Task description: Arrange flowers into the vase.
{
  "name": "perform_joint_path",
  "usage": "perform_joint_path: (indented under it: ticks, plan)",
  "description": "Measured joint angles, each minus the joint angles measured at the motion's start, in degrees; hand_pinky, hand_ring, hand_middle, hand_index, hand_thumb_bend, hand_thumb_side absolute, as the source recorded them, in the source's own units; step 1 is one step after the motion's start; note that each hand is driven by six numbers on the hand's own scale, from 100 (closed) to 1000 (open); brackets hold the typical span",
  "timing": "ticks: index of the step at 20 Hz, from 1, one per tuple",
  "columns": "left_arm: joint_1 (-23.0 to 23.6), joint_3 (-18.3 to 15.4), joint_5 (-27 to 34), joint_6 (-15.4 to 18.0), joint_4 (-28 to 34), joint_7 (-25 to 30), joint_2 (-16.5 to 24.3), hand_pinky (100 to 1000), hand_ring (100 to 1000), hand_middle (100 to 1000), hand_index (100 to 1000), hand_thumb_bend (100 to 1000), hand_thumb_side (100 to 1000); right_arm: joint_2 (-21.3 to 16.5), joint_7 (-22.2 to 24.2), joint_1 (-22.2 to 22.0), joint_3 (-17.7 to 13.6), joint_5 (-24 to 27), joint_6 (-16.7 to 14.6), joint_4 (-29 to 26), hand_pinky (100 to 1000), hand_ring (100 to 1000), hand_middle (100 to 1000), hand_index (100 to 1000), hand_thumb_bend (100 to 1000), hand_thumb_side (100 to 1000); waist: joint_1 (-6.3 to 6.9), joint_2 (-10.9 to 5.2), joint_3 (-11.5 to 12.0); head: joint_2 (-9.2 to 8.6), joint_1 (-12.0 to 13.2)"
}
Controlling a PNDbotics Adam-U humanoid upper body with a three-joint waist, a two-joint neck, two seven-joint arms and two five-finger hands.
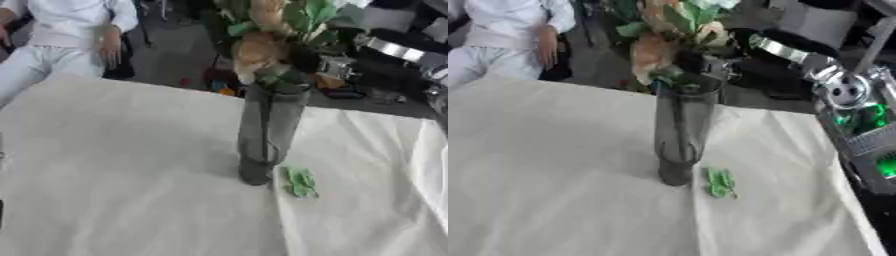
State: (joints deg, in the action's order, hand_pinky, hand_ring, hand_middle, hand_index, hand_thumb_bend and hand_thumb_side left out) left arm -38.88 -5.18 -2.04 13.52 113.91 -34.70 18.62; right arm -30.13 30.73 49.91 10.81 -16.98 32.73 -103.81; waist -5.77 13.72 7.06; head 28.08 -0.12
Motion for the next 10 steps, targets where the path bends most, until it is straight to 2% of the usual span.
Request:
perform_joint_path:
  ticks: [10]
  plan:
    - [-0.03,0.0,0.0,-0.01,0.0,-0.01,0.0,891,904,863,967,100,1000,-1.04,-0.1,-1.03,-0.96,0.99,-0.07,-0.72,921,973,888,1000,777,809,0.26,-0.02,-0.36,-0.76,0.0]
